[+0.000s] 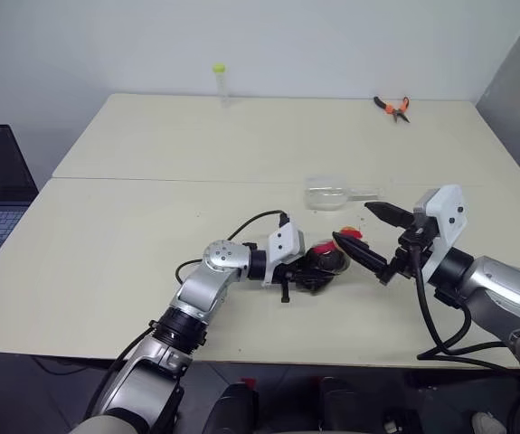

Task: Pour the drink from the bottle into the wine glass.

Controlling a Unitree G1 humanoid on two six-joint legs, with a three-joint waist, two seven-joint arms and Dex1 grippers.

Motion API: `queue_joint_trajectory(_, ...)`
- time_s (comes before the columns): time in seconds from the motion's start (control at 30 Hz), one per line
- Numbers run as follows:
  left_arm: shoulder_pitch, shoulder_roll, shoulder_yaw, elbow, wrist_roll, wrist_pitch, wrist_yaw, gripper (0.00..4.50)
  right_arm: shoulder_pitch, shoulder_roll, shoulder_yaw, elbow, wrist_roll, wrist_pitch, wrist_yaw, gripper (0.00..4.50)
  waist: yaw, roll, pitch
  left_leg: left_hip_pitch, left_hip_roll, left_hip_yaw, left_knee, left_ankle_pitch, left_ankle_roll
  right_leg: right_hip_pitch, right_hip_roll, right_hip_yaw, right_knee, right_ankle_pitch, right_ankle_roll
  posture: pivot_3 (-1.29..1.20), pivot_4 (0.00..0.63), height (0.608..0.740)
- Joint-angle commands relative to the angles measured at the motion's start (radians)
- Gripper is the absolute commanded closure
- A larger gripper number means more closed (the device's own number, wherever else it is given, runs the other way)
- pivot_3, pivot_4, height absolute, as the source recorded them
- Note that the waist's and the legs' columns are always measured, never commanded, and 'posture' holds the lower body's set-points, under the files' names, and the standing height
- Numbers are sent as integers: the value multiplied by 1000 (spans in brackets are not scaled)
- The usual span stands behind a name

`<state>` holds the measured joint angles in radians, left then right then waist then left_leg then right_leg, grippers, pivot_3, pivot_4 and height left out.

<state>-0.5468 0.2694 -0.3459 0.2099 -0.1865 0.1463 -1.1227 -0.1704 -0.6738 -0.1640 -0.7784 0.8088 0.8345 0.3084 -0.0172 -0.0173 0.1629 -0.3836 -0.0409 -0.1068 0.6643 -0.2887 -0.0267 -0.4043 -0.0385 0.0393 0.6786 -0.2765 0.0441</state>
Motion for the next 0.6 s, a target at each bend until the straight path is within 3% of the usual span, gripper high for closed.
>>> queue_joint_trajectory(0.03, -13, -5, 13, -24, -9, -18, 0, 3818, 23, -13, -34, -8, -14, -25, 17, 0, 0, 0, 0, 0, 0, 0, 0, 0, 0, 0, 0, 0, 0, 0, 0, 0, 150, 740)
queue_joint_trajectory(0.27, -12, -5, 12, -24, -8, -19, -3, 3831, 83, -19, -109, -17, 40, -19, 52, 0, 0, 0, 0, 0, 0, 0, 0, 0, 0, 0, 0, 0, 0, 0, 0, 0, 150, 740)
queue_joint_trajectory(0.6, -10, -6, 11, -25, -8, -19, -5, 3833, 147, -65, -212, -33, 290, 26, 66, 0, 0, 0, 0, 0, 0, 0, 0, 0, 0, 0, 0, 0, 0, 0, 0, 0, 150, 740)
